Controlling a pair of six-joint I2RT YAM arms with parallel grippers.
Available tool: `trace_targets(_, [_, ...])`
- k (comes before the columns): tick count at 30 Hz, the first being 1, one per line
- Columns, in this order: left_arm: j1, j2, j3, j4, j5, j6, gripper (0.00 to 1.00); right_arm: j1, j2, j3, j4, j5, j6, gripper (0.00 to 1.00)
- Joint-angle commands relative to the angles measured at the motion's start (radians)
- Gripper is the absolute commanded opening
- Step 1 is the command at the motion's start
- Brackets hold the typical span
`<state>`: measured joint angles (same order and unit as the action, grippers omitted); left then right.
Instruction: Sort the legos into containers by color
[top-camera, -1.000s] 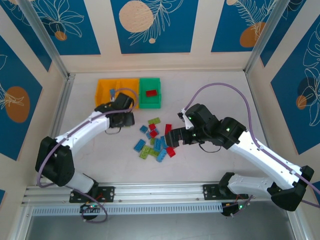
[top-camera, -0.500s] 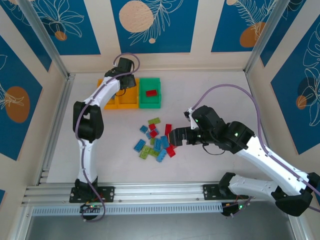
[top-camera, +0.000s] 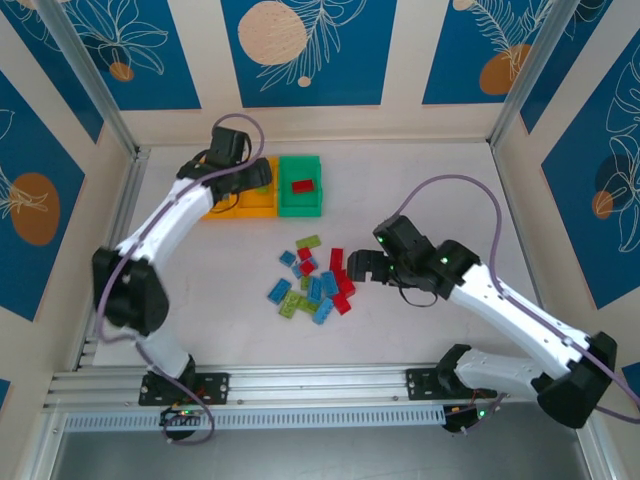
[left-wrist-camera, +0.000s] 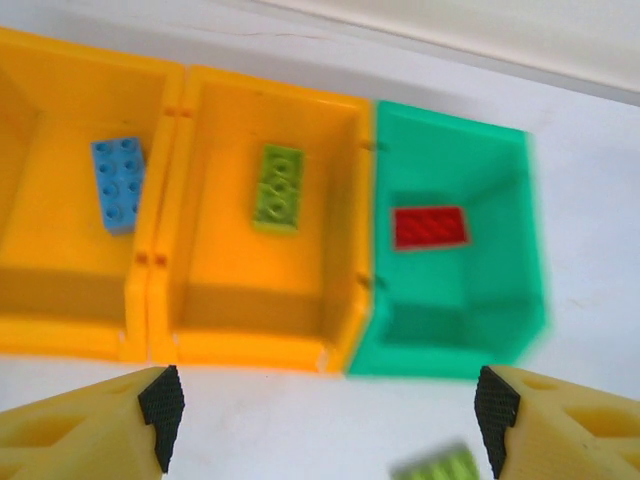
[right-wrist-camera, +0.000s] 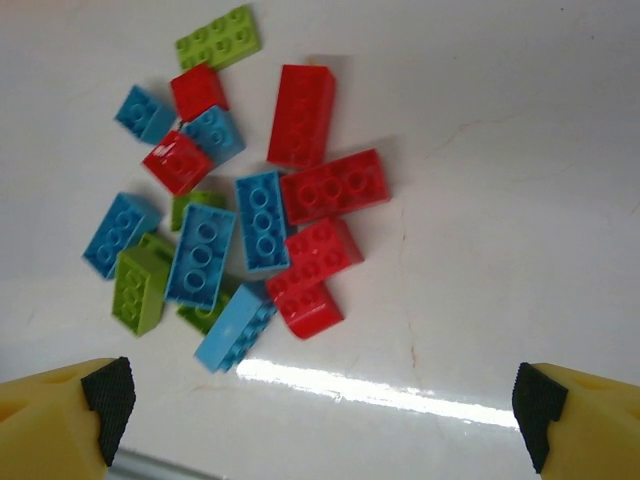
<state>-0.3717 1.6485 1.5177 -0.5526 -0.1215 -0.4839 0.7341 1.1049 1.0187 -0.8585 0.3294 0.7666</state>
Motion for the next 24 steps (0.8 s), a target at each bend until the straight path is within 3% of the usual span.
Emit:
trace_targets(1, [-0.102, -0.221, -0.102, 0.013, 0.089, 0.116, 0.76, -0.027, 0.108, 0.019, 0.09, -0.031, 0.002, 0.99])
trace_targets(3, [-0.152, -0.336, -0.161, -0.015, 0.16, 0.229, 0.74, -0.033, 0.202, 0.051, 0.118, -0.059, -0.015, 1.0])
trace_targets(7, [-0.188, -0.54, -0.282, -0.066, 0.4, 0.441, 0.73, -0.037, 0.412, 0.152, 0.148, -0.032, -0.045, 0.8])
trace_targets(9, [-0.19, -0.617, -0.338, -0.091, 0.451, 0.516, 0.77, -0.041, 0.522, 0.212, 0.142, -0.014, -0.055, 0.76])
trace_targets(17, [-0.19, -0.719, -0.421, -0.166, 0.341, 0.65, 0.88, -0.052, 0.86, 0.429, 0.069, 0.014, -0.058, 0.68])
trace_targets(21, [-0.19, -0.738, -0.452, -0.159, 0.308, 0.663, 0.93, -0.059, 0.891, 0.417, 0.091, -0.005, -0.052, 0.61])
trace_targets(24, [-0.191, -0.751, -0.474, -0.158, 0.263, 0.661, 0.96, -0.064, 0.892, 0.412, 0.104, -0.023, -0.064, 0.47])
